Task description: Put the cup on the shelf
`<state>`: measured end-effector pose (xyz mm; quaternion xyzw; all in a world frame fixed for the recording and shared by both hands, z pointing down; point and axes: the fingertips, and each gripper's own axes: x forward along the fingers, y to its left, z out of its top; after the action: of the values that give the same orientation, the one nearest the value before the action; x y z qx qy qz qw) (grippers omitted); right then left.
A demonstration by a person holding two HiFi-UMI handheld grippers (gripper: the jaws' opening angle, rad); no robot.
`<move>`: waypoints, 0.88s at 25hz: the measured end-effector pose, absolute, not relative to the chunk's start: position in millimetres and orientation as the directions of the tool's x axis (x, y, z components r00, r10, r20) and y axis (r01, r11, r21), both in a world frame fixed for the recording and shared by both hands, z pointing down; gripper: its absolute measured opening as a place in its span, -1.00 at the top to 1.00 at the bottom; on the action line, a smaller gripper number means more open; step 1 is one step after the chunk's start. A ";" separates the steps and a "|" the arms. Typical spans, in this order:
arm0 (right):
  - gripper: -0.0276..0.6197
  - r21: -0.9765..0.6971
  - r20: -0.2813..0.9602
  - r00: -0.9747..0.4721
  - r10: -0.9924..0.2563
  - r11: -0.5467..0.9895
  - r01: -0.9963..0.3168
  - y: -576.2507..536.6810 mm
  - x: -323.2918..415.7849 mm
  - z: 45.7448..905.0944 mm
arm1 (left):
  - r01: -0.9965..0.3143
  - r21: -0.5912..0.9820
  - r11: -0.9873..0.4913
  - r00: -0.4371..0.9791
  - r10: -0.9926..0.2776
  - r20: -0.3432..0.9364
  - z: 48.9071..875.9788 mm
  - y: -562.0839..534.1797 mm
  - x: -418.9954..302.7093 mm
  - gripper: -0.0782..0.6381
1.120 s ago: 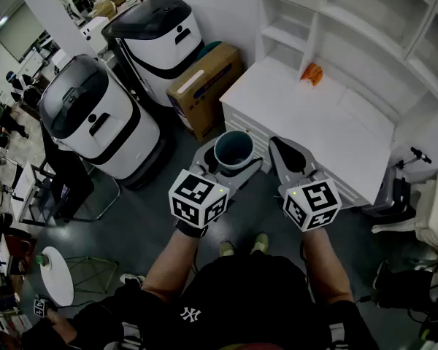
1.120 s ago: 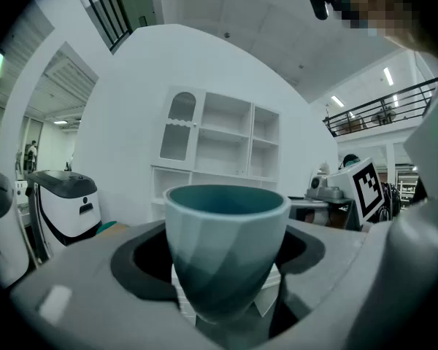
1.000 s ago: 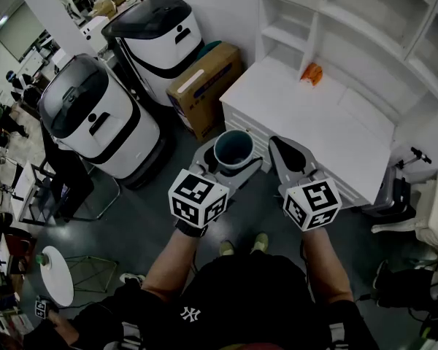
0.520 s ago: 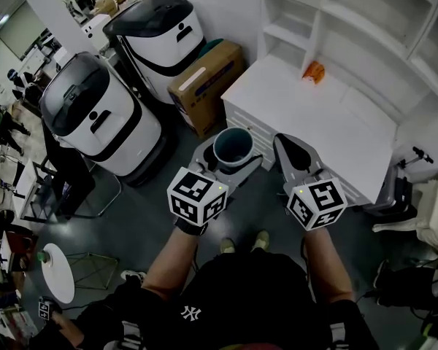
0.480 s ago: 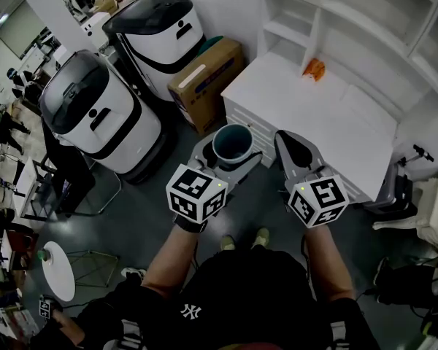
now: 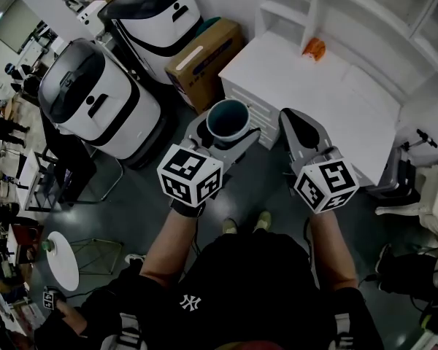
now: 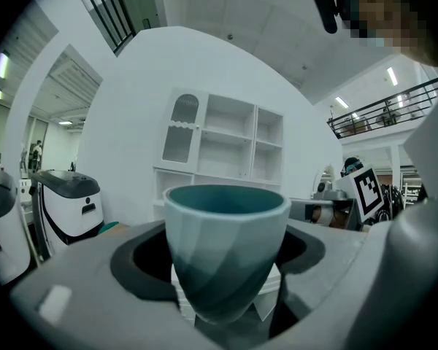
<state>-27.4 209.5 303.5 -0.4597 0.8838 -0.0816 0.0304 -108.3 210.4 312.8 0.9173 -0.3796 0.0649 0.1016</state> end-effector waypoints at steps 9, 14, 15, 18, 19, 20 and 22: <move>0.88 -0.171 0.010 -0.591 -0.807 0.581 -0.796 205.0 -0.8 299.8 | -0.720 0.131 -0.682 0.693 -0.696 0.188 307.4 205.8 -81.1 -0.30; 0.88 -0.183 0.003 -0.601 -0.799 0.591 -0.786 205.3 16.8 304.2 | -0.723 0.132 -0.679 0.690 -0.699 0.185 309.0 204.6 -65.0 -0.30; 0.88 -0.186 0.002 -0.600 -0.800 0.589 -0.786 205.0 21.2 305.8 | -0.724 0.131 -0.677 0.689 -0.700 0.186 310.0 204.1 -61.8 -0.30; 0.88 -0.197 -0.001 -0.595 -0.804 0.583 -0.788 203.0 32.6 308.1 | -0.727 0.130 -0.675 0.686 -0.702 0.191 311.3 201.2 -54.2 -0.30; 0.88 -0.199 -0.002 -0.593 -0.805 0.582 -0.788 202.8 35.4 308.3 | -0.727 0.130 -0.674 0.686 -0.702 0.193 311.4 200.4 -52.1 -0.30; 0.88 -0.201 -0.003 -0.593 -0.806 0.581 -0.789 202.4 38.1 308.2 | -0.727 0.131 -0.674 0.686 -0.701 0.195 311.5 199.5 -49.8 -0.30; 0.88 -0.204 -0.006 -0.590 -0.808 0.578 -0.790 200.3 43.6 307.7 | -0.725 0.130 -0.677 0.688 -0.699 0.195 311.7 196.6 -44.5 -0.30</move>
<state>43.6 200.3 307.7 -0.4503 0.8870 -0.0900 0.0490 -44.5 196.6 311.7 0.9134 -0.3897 0.0646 0.0987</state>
